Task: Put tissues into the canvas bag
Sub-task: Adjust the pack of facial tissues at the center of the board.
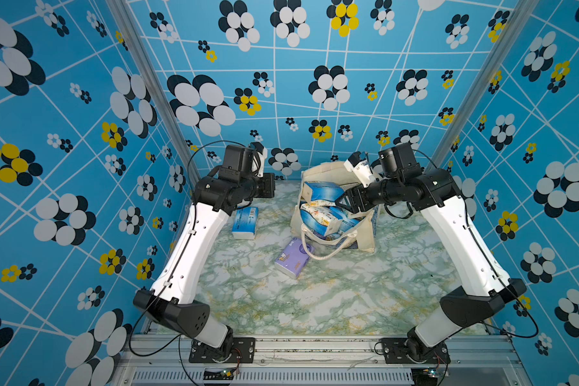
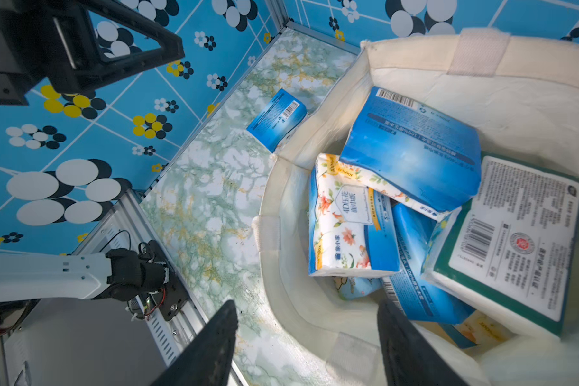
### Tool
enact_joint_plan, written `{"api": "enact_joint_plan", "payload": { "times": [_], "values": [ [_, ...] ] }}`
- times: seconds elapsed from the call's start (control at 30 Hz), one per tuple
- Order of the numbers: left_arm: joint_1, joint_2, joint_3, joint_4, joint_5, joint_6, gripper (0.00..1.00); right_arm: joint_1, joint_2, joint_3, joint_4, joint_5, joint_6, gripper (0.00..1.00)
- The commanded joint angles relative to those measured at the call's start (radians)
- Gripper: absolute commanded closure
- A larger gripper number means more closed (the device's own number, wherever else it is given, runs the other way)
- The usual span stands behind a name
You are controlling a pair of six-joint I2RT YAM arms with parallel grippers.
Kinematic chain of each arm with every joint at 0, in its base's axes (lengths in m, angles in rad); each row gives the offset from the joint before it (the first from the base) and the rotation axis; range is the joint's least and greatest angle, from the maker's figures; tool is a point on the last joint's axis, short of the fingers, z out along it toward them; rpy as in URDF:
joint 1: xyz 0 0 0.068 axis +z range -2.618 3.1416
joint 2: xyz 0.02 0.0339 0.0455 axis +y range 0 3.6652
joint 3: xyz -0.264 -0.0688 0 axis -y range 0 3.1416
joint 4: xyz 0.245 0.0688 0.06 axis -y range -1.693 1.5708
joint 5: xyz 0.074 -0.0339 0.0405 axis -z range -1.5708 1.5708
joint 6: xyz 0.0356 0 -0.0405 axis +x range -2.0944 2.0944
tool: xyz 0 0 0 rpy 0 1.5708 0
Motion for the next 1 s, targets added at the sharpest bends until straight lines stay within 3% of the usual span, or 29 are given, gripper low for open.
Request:
{"api": "enact_joint_plan", "payload": {
  "times": [0.0,0.13,0.3,0.6,0.97],
  "values": [
    [0.007,-0.067,-0.199,-0.029,-0.06,-0.034,0.95,0.023,-0.106,-0.111,0.072,-0.08,0.035,0.3],
    [0.002,-0.151,-0.527,0.096,-0.044,-0.114,0.95,0.085,-0.215,-0.286,0.116,-0.073,0.08,0.28],
    [-0.017,-0.149,-0.747,0.313,-0.056,-0.182,0.94,0.194,-0.294,-0.49,0.14,-0.013,0.152,0.28],
    [-0.071,0.033,-0.78,0.514,-0.089,-0.197,0.92,0.402,-0.32,-0.747,0.27,0.061,0.35,0.27],
    [-0.129,0.191,-0.805,0.533,-0.113,-0.189,1.0,0.48,-0.267,-0.784,0.292,0.185,0.456,0.22]
  ]
}}
